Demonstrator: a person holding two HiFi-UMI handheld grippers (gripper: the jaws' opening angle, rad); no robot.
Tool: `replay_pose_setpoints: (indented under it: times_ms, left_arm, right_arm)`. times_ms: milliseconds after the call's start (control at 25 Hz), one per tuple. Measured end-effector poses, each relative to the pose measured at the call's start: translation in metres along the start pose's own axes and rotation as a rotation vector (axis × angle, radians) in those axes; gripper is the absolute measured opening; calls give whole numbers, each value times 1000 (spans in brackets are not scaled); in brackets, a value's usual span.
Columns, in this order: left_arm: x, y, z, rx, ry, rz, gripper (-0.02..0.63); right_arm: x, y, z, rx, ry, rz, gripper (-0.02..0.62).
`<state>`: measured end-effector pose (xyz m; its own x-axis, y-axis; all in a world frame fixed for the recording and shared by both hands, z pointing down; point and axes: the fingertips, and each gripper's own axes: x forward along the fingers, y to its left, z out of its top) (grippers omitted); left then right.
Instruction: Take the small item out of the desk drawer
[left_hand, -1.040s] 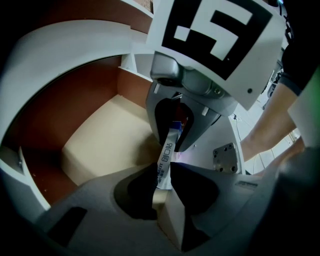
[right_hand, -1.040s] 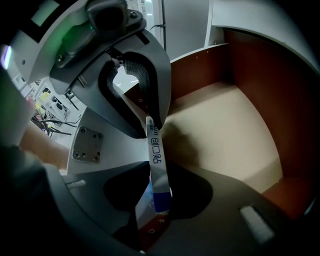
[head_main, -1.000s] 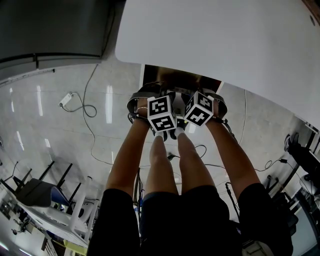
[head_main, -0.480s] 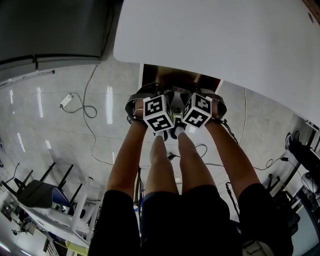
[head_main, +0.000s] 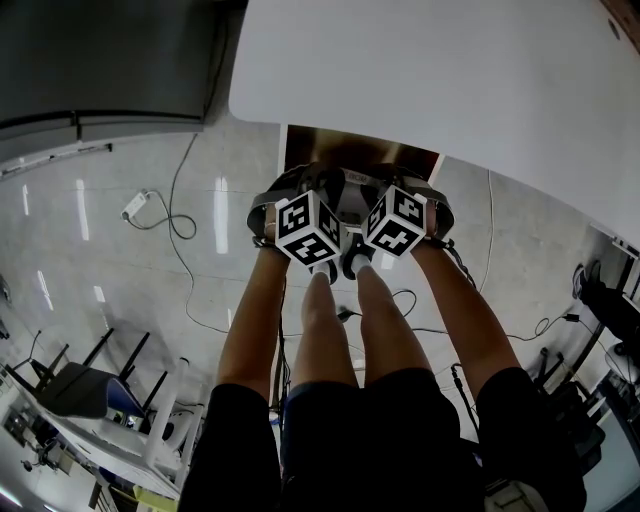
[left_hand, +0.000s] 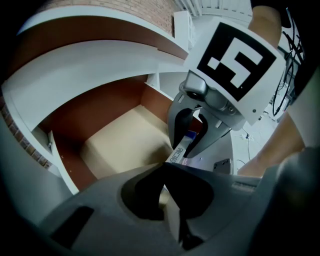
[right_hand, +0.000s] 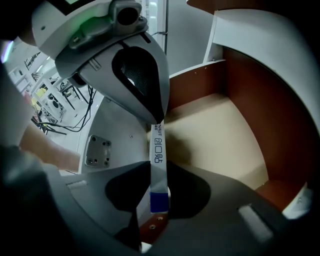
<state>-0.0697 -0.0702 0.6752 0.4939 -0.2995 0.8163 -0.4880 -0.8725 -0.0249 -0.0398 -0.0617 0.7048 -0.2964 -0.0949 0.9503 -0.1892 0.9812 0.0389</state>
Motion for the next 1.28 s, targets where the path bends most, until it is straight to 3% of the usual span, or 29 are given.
replay_pose_setpoints:
  times_ms: [560, 1280]
  left_arm:
    - [-29, 17, 7, -135, -80, 98, -2]
    - [-63, 16, 18, -209, -115, 169, -2]
  right_arm:
    - [-23, -8, -1, 135, -65, -60, 106]
    - [-73, -10, 11, 320, -215, -111, 106]
